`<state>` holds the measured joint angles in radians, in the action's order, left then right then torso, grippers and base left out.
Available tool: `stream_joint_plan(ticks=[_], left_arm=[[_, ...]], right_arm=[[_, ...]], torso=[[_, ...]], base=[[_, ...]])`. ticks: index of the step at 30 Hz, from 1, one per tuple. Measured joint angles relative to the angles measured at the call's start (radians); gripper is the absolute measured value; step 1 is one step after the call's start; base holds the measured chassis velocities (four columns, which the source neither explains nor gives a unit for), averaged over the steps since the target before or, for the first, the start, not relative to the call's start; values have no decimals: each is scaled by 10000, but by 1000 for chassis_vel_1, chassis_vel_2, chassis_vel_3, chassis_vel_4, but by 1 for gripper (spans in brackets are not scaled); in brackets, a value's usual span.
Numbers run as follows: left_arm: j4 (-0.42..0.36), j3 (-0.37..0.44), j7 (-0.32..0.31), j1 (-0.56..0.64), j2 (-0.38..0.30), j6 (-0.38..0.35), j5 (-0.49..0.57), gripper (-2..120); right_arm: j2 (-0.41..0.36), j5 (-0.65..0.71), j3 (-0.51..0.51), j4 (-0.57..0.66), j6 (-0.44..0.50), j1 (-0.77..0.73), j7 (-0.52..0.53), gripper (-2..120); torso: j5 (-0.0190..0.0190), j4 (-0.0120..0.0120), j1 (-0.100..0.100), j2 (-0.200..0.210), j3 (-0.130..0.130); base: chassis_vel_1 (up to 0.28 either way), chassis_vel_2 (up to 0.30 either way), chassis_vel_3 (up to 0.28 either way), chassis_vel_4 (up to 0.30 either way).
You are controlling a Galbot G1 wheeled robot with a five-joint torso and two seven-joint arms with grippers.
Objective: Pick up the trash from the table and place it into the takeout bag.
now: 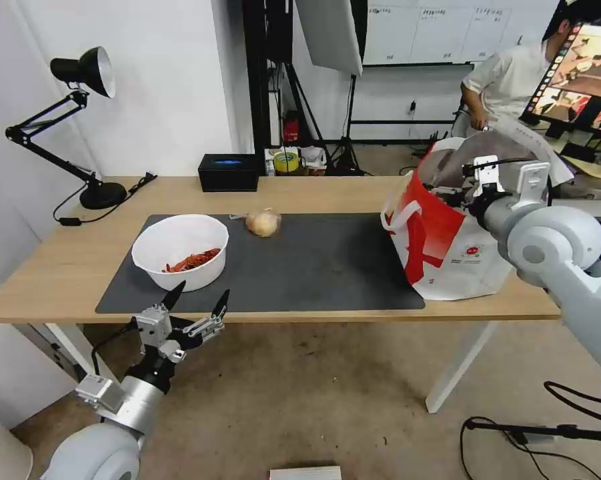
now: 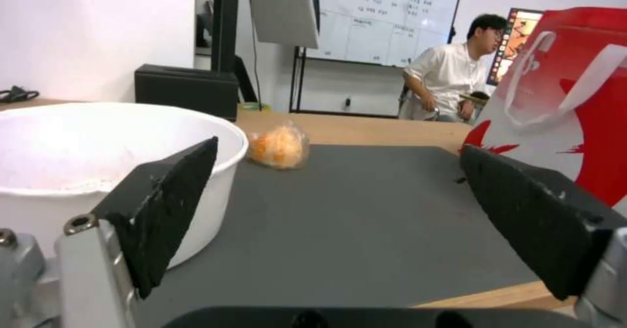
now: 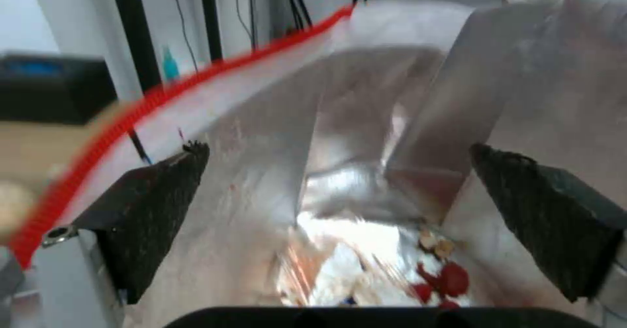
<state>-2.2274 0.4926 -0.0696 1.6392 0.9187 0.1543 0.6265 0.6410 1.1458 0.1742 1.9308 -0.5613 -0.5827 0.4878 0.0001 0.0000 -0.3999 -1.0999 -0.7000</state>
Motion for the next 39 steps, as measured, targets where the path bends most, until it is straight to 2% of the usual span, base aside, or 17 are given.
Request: stream_joint_plan(ticks=[1,2,4,6,9,10,12,14,17,21,23,27,29,31,32,39], left_arm=[[-22,12,0,14,6,6,-22,100],[-22,12,0,14,6,6,-22,100],[-57,23,0,22,10,11,-40,100],[-62,24,0,22,10,12,-45,100],[-66,7,0,23,36,16,-87,100],[-66,7,0,23,36,16,-87,100],[-66,-9,0,28,69,35,-184,100],[-65,-11,0,33,76,44,-241,100],[10,31,67,41,148,249,-529,100],[119,93,200,54,210,436,-599,100],[260,163,261,57,302,574,-646,100],[380,214,306,102,353,702,-688,100],[497,303,426,154,380,789,-769,100],[497,303,426,154,380,789,-769,100],[572,349,461,178,379,825,-816,100],[808,456,477,239,357,868,-920,100]], right_arm=[[24,62,98,39,432,-66,-78,100],[24,62,98,39,432,-66,-78,100],[67,131,219,117,1452,-109,-129,100],[72,137,252,153,1710,-118,-134,100],[71,152,495,451,2740,-351,-261,100],[71,152,495,451,2740,-351,-261,100],[43,125,771,894,3213,-870,-430,100],[39,94,890,1053,3305,-1096,-459,100],[155,-424,1461,1931,3685,-2428,-658,100],[380,-763,1824,2256,3956,-3398,-1072,100],[877,-1185,2207,2572,4554,-4845,-1665,100],[1342,-1672,2329,2819,4821,-5900,-1911,100],[1842,-2469,2349,2959,5017,-6785,-2106,100],[1842,-2469,2349,2959,5017,-6785,-2106,100],[2154,-3073,2319,2972,5076,-7289,-2199,100],[2615,-4229,2164,2754,5273,-8176,-2498,100]], torso=[[0,-1,0,0,0],[0,-1,0,0,0],[-1,0,1,0,0],[0,0,0,0,0],[-1,0,0,0,0],[-1,0,0,0,0],[-2,2,0,-1,0],[-3,2,0,0,0],[-3,-1,0,-1,1],[-2,3,0,0,0],[-1,-1,0,-1,1],[-1,-1,0,-1,0],[-2,0,1,-1,0],[-2,0,1,-1,0],[-3,0,1,-2,1],[-3,0,1,-2,1]], base=[[0,0,0,0],[0,0,0,0],[0,0,0,0],[0,0,0,0],[0,0,0,0],[0,0,0,0],[0,0,0,0],[0,0,0,0],[0,0,0,0],[0,0,0,0],[0,0,0,0],[0,0,0,0],[0,0,0,0],[0,0,0,0],[0,0,0,0],[0,0,0,0]])
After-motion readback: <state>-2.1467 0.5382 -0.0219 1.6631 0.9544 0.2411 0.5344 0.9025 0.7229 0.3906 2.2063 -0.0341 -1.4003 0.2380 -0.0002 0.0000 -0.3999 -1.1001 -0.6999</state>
